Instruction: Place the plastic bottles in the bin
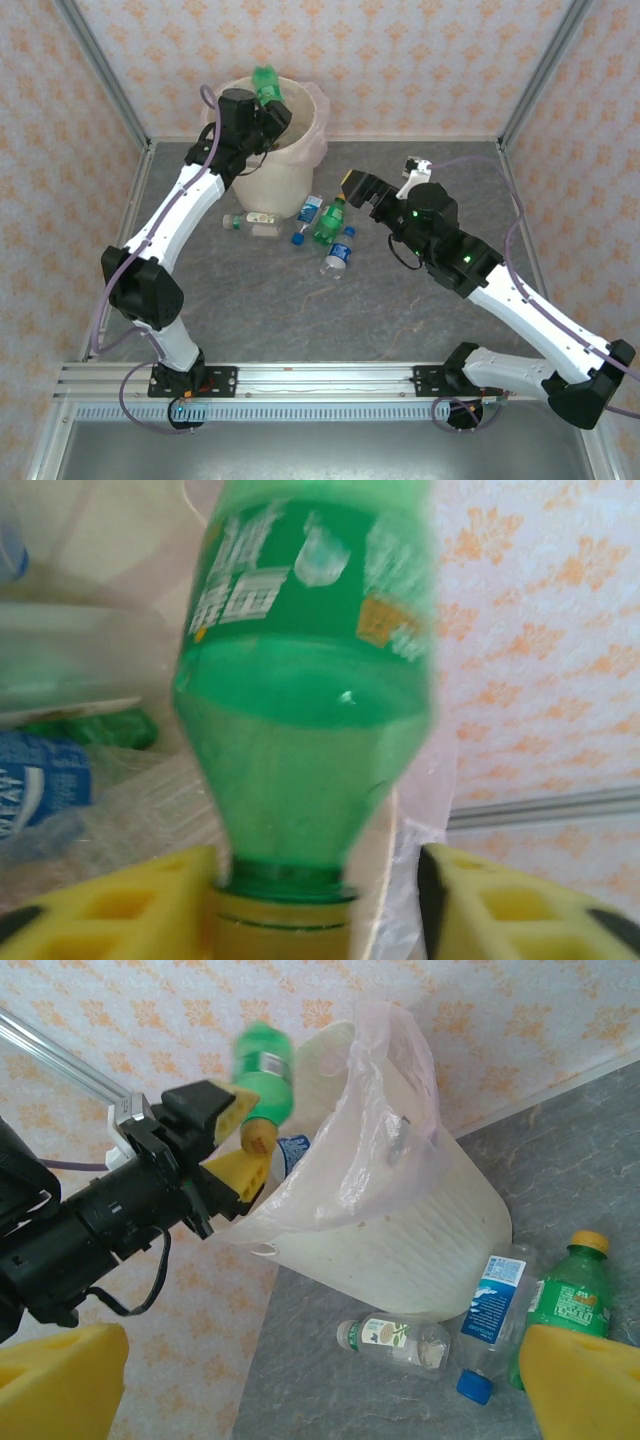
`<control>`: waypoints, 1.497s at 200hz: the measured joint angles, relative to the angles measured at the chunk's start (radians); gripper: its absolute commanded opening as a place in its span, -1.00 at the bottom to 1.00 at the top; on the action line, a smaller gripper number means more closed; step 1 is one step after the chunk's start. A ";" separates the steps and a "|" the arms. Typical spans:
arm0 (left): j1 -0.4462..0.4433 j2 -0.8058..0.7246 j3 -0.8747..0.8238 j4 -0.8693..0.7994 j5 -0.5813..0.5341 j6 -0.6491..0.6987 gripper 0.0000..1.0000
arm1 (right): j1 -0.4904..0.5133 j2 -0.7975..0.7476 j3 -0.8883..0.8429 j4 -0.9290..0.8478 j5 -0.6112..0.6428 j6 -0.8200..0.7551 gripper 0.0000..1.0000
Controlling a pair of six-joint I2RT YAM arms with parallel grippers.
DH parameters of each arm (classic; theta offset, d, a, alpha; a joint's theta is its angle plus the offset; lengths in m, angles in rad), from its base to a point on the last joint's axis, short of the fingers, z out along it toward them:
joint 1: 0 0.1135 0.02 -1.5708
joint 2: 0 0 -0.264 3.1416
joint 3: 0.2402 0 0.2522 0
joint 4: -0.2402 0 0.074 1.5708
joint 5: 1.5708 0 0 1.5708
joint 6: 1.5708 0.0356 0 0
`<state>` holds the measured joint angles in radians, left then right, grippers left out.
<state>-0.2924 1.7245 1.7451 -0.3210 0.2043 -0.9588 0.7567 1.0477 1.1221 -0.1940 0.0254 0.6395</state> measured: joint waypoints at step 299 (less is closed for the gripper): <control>0.113 -0.663 -0.581 -0.099 -0.241 0.201 0.98 | 0.011 0.122 0.010 0.012 -0.079 0.000 0.99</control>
<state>-0.1795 1.0611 1.1637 -0.4198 -0.0368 -0.7582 0.7673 1.1694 1.1320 -0.1822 -0.0540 0.6392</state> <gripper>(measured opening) 0.990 0.997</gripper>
